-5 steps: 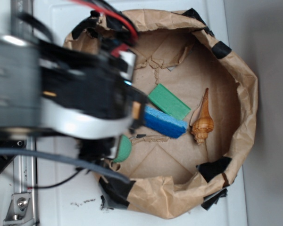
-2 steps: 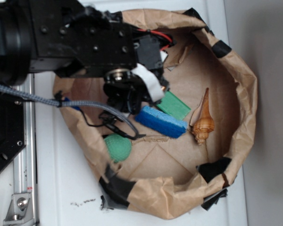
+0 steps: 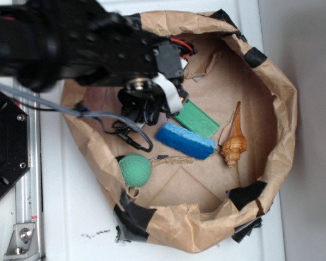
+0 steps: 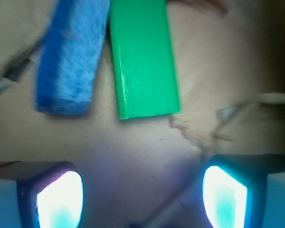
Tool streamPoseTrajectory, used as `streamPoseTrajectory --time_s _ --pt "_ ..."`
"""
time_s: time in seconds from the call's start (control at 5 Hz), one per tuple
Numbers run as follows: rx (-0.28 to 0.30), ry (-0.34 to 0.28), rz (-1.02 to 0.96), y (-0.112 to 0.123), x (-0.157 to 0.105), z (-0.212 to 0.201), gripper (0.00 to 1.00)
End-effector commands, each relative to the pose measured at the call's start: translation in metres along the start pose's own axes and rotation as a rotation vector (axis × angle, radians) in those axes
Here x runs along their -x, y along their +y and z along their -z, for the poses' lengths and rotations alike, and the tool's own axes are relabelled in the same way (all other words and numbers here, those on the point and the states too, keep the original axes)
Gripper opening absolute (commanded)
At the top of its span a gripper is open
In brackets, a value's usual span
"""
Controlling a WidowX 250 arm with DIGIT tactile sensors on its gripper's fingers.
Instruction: Grab the green block.
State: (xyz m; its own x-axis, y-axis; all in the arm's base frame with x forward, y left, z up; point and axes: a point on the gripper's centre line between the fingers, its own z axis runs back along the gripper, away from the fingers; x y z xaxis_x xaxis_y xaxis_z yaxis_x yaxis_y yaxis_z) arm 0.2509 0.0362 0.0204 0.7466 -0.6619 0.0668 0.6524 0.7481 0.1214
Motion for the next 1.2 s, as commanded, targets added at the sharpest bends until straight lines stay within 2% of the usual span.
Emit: streamPoseTrajectory --time_s 0.0,0.2,0.4,0.8,1.0 --pt "-0.022 -0.118 0.059 -0.005 -0.055 -0.003 1.0" --pt "-0.022 -0.139 0.038 -0.01 -0.068 -0.011 1.0" --pt "-0.053 -0.077 0.002 -0.013 -0.071 0.001 0.0" --pt "-0.111 -0.085 -0.061 -0.01 -0.062 -0.019 0.0" --pt "-0.108 -0.071 -0.148 -0.009 -0.058 -0.062 0.0"
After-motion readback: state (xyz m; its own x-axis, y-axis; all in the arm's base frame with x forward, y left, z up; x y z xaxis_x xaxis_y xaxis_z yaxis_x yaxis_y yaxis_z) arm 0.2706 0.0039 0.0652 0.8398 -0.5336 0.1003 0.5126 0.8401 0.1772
